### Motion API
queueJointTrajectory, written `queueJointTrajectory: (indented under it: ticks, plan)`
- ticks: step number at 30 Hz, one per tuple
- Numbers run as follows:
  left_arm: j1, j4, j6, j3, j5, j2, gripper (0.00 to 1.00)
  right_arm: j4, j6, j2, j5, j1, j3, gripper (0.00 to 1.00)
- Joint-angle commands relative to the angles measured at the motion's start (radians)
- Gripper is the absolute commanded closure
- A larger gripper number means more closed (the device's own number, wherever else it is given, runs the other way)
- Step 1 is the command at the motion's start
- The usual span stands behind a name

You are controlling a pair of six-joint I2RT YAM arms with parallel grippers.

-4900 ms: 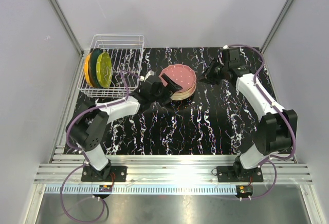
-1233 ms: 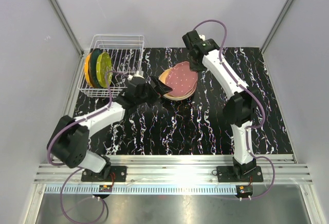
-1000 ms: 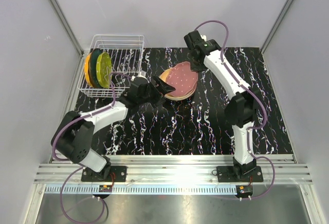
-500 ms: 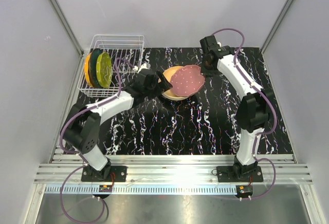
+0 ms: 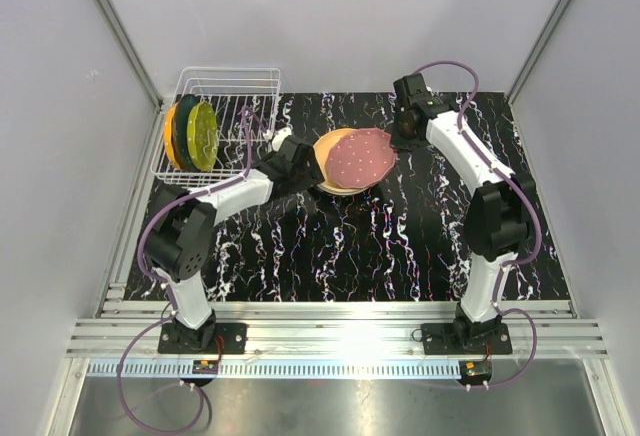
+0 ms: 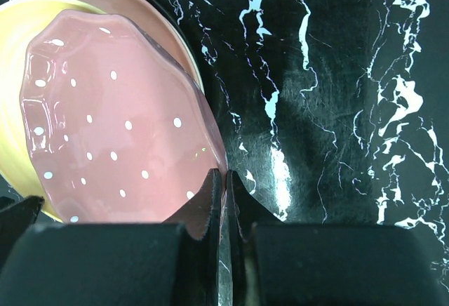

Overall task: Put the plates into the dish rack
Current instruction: Pass the plate from the right arm to the left

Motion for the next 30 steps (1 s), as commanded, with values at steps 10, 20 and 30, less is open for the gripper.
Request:
queueJointTrajectory:
  ticks: [10, 20, 30]
  plan:
    - [0.019, -0.001, 0.060, 0.080, -0.101, 0.032, 0.27, 0.086, -0.021, -0.110, -0.028, -0.062, -0.113, 1.00]
    - [0.033, -0.017, 0.088, 0.094, -0.092, 0.035, 0.27, 0.242, 0.011, -0.060, -0.140, -0.088, -0.248, 1.00]
    - [0.036, 0.016, 0.083, 0.074, -0.038, 0.022, 0.27, 0.313, 0.108, -0.025, -0.234, -0.091, -0.283, 1.00]
